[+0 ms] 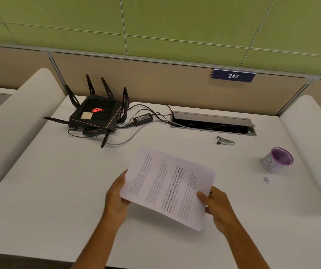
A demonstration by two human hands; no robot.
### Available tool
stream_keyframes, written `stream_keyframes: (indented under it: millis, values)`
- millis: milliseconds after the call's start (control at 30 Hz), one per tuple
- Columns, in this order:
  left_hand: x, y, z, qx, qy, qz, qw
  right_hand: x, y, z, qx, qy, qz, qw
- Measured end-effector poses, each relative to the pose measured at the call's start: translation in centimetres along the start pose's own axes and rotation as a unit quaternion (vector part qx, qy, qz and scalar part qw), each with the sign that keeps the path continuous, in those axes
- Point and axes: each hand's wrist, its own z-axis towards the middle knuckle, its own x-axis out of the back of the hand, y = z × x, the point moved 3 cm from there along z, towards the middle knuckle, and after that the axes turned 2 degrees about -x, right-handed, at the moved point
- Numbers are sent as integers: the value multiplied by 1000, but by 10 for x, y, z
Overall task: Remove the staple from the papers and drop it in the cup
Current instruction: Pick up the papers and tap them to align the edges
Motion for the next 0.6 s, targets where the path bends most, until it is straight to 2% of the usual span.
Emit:
stream_keyframes:
  millis: [167,300,500,600]
  values:
    - [9,20,11,25,-93,233,968,15,-6,10,-2,-15,-73,997]
    - [-12,19,17,-32,-80,339,937,13,-13,13,28,20,-66,997]
    - [-43,24,6,-166,-44,302,938,6,-23,8,105,93,23,990]
    - [-47,17,-1,-198,-37,268,942,4,-15,10,121,116,48,985]
